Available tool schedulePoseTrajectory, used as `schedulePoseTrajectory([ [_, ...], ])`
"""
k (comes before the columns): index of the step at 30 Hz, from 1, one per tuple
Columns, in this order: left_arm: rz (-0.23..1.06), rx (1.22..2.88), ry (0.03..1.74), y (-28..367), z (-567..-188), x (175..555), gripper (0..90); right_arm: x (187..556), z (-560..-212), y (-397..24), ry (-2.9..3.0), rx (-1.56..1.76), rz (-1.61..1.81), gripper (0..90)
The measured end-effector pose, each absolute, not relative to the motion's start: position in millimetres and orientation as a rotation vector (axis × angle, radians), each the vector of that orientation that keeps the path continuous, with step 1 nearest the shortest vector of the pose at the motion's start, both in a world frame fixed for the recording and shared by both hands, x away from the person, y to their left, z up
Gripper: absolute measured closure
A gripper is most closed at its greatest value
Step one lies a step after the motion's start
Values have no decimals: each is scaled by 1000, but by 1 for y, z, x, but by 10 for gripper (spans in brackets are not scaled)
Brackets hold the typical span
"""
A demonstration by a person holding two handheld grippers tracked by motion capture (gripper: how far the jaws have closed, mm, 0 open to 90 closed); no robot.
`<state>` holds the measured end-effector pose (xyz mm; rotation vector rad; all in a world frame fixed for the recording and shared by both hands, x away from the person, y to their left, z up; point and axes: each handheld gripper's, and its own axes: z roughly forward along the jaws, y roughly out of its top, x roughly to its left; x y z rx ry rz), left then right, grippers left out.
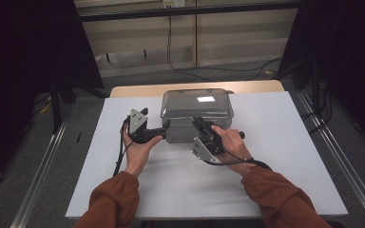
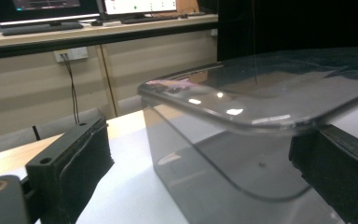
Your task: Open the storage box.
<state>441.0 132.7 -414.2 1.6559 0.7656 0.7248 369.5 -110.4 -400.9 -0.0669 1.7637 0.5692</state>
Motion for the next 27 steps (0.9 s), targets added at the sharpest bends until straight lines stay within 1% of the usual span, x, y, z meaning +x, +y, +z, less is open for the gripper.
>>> schedulePoseTrajectory([
  [6,731,1652,766,128,-416,444,87,370,-402,-112,1767,-59,563,769],
  [8,743,1646,751,129,-414,443,102,371,-401,-114,1764,-34,594,721],
  [10,761,1656,719,130,-414,443,116,372,-400,-118,1771,-3,613,711],
  [11,754,1647,721,130,-414,443,127,373,-400,-120,1776,17,622,690],
  [14,744,1636,720,129,-414,444,138,376,-399,-127,1789,78,679,618],
  [16,745,1634,713,129,-413,444,147,377,-398,-131,1794,126,725,553],
  [17,752,1637,708,130,-413,444,150,378,-398,-133,1807,143,749,542],
  [18,752,1635,705,130,-412,444,151,378,-398,-135,1812,160,768,513],
  [19,749,1628,708,130,-412,444,152,378,-398,-138,1812,176,782,471],
  [22,743,1621,710,131,-411,444,153,380,-397,-145,1815,261,837,302],
  [23,743,1622,709,131,-411,444,153,380,-397,-148,1812,291,856,268],
  [27,742,1621,707,131,-411,444,154,383,-395,-160,1831,421,939,195],
])
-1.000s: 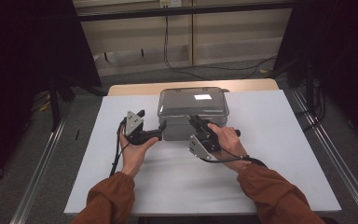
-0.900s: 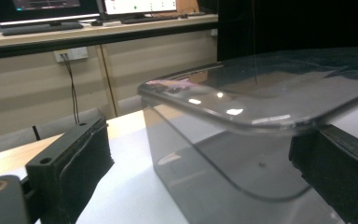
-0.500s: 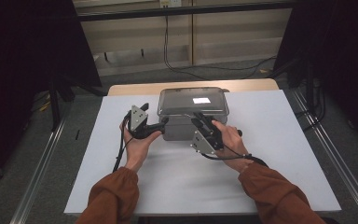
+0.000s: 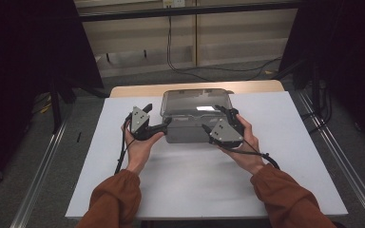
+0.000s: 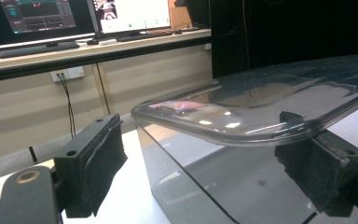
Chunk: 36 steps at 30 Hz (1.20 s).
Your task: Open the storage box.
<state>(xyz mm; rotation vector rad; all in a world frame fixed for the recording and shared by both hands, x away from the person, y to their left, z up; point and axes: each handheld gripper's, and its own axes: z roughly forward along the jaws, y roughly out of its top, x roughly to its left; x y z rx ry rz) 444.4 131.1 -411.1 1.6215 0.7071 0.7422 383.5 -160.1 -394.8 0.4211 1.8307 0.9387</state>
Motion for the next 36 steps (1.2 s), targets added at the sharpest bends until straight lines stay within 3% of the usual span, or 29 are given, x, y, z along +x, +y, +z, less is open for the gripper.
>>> schedulePoseTrajectory([
  [11,724,1620,733,130,-414,446,137,395,-388,-197,1849,719,1141,86],
  [19,731,1623,735,130,-413,445,138,401,-394,-212,1913,911,1218,72],
  [22,726,1614,738,129,-412,445,138,402,-397,-215,1951,912,1211,7],
  [28,729,1618,735,129,-412,445,133,406,-398,-216,1944,919,1275,28],
  [36,722,1632,721,125,-414,445,126,410,-397,-220,1920,900,1309,129],
])
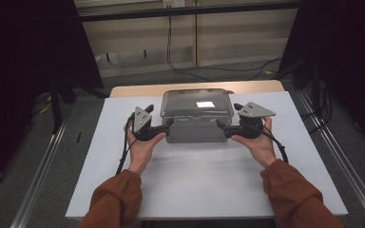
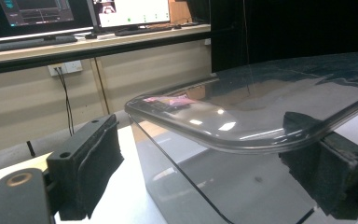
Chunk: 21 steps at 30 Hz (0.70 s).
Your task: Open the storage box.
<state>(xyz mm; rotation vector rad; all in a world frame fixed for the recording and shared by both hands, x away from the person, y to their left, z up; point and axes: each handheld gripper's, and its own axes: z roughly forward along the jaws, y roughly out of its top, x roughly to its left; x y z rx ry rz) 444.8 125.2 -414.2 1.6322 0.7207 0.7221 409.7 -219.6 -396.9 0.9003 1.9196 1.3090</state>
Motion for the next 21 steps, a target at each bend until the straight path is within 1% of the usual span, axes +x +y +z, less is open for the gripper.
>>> schedulePoseTrajectory([
  [5,720,1619,717,126,-412,445,138,410,-392,-221,1907,882,1323,165],
  [7,715,1611,715,126,-410,445,141,411,-391,-221,1904,877,1337,199],
  [11,717,1617,691,125,-406,447,173,414,-389,-221,1888,875,1349,228],
  [15,705,1609,692,124,-403,449,193,417,-385,-223,1875,884,1355,284],
  [21,678,1606,671,120,-400,453,227,420,-384,-226,1859,886,1357,337],
])
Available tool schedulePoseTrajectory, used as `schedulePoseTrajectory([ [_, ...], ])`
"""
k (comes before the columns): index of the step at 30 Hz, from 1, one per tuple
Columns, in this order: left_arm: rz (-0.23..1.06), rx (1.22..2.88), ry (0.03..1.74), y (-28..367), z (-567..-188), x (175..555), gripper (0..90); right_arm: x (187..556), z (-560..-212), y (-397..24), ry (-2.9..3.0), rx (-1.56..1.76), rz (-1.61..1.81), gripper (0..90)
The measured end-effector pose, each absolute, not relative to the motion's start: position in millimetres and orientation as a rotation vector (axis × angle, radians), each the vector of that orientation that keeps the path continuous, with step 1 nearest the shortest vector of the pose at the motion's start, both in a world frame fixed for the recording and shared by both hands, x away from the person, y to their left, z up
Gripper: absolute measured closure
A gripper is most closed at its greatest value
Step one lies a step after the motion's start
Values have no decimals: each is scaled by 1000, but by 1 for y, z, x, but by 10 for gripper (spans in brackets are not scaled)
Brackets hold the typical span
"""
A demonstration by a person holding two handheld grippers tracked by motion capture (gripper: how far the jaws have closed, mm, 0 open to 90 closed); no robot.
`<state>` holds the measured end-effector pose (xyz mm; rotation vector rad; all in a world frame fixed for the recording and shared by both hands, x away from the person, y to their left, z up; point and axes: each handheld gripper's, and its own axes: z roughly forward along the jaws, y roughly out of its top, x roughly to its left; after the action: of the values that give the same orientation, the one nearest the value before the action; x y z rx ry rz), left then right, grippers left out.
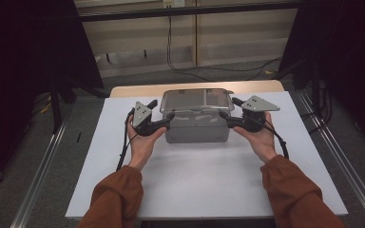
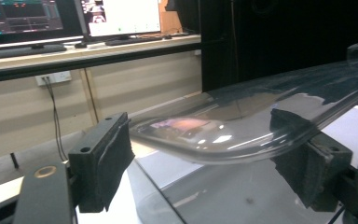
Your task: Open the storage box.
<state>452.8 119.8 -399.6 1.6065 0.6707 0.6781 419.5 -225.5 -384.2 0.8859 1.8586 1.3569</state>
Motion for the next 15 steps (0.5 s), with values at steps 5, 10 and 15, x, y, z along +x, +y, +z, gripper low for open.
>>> schedulePoseTrajectory([
  [5,684,1607,656,118,-397,455,251,420,-381,-228,1820,880,1381,380],
  [10,700,1604,646,119,-392,459,258,424,-379,-227,1809,872,1386,380],
  [15,691,1596,648,120,-388,464,285,430,-377,-227,1783,875,1402,418],
])
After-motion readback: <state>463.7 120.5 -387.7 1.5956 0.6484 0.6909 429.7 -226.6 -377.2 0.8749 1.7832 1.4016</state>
